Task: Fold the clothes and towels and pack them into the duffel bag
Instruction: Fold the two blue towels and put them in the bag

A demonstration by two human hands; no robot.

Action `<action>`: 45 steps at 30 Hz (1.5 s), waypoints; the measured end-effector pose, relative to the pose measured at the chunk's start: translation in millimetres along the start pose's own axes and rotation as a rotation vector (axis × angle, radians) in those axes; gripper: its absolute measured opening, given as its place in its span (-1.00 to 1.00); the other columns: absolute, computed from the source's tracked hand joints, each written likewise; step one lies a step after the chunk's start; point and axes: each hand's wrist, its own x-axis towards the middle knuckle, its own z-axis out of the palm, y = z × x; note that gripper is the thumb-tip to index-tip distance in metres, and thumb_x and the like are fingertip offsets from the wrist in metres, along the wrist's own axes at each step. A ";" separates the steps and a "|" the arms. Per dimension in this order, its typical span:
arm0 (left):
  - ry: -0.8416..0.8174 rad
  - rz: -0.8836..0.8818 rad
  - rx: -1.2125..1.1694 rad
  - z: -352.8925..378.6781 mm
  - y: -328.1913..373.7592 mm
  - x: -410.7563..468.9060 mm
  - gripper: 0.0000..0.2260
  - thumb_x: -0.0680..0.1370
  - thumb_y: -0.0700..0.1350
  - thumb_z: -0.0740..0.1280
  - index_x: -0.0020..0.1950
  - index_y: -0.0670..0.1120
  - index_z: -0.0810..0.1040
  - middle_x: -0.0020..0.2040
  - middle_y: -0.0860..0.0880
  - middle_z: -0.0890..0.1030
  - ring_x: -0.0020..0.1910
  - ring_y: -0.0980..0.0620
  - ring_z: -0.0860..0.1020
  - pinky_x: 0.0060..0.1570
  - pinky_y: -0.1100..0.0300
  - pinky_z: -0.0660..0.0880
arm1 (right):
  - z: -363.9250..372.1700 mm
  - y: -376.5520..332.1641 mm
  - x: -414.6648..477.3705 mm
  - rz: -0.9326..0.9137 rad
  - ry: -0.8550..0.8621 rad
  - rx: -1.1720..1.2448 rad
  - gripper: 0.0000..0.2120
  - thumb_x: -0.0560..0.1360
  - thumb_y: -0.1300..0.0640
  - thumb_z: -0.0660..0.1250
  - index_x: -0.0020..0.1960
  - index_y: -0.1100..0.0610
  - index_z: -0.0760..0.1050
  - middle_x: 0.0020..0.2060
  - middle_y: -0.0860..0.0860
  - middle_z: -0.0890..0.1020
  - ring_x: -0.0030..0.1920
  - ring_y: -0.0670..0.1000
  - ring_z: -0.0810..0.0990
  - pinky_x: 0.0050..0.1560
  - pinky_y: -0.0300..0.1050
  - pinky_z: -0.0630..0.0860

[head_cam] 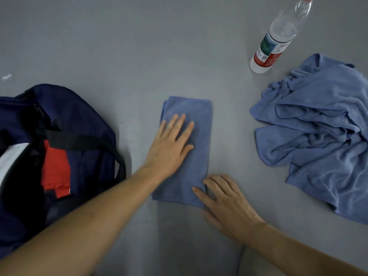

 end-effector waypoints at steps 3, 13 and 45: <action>-0.057 0.019 -0.045 19.3 15.7 -55.4 -0.46 0.68 0.11 0.05 0.63 -0.05 0.13 0.63 -0.15 0.12 0.61 -0.13 0.08 0.54 -0.17 0.10 | -0.8 9.6 2.3 -0.047 0.046 -0.003 -0.49 0.44 0.04 0.28 0.39 0.04 0.48 0.42 0.18 0.43 0.38 0.27 0.43 0.37 0.25 0.40; -0.189 -0.124 -0.003 18.3 23.2 -77.0 -0.43 0.69 0.20 -0.08 0.65 0.03 -0.09 0.65 -0.09 -0.11 0.62 -0.07 -0.17 0.57 -0.16 -0.07 | 3.0 31.9 23.6 -0.241 0.211 0.193 -0.84 0.57 0.10 0.33 0.08 0.01 0.67 0.24 0.05 0.64 0.36 0.14 0.53 0.32 0.11 0.49; 0.080 -0.498 -0.447 -17.2 11.3 -61.7 -0.71 0.55 0.11 0.40 0.22 0.06 0.51 0.00 0.06 0.63 -0.09 0.04 0.60 -0.07 0.05 0.57 | -31.8 21.1 82.0 0.485 0.073 0.286 -0.81 0.57 0.03 0.32 0.03 0.15 0.44 -0.21 0.13 0.59 -0.15 0.21 0.55 -0.28 -0.04 0.32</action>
